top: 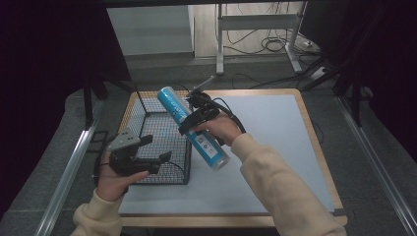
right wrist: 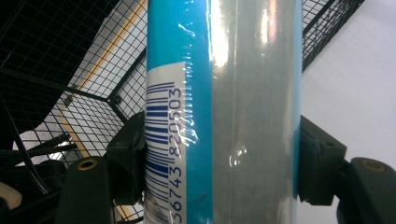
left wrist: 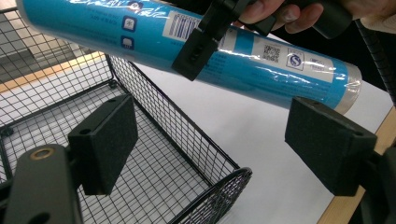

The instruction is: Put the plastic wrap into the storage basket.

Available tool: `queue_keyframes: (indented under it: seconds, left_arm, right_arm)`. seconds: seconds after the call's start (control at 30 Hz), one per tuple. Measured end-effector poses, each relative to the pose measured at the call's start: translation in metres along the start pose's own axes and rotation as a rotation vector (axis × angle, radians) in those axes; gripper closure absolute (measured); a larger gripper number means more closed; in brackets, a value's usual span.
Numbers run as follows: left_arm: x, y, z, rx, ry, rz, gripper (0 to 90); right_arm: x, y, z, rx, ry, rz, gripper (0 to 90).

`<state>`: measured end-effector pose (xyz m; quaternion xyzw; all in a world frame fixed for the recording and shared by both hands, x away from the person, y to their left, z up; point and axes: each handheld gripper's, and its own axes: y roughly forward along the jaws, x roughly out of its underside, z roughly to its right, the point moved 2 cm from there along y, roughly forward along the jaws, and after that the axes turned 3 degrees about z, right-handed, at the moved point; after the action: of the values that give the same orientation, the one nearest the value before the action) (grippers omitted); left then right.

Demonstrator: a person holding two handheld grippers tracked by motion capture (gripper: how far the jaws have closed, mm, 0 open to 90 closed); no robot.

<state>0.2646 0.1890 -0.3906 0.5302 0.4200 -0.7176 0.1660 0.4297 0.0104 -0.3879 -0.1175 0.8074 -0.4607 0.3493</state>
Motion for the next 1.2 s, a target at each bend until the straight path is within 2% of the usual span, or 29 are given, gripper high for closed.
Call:
queue_keyframes:
  seconds: [0.47, 0.8, 1.2]
  left_arm:
    - [-0.002, -0.007, -0.002, -0.008, -0.005, 0.023, 16.9]
    - [-0.003, -0.009, -0.003, -0.011, -0.006, 0.029, 16.9]
    - [-0.002, -0.008, -0.003, -0.011, -0.007, 0.026, 16.9]
  right_arm:
    - [-0.007, 0.019, -0.019, -0.018, -0.029, -0.037, 31.4]
    - [-0.007, 0.035, -0.025, -0.01, -0.021, -0.083, 31.4]
    - [-0.007, 0.042, -0.028, -0.013, -0.015, -0.095, 31.3]
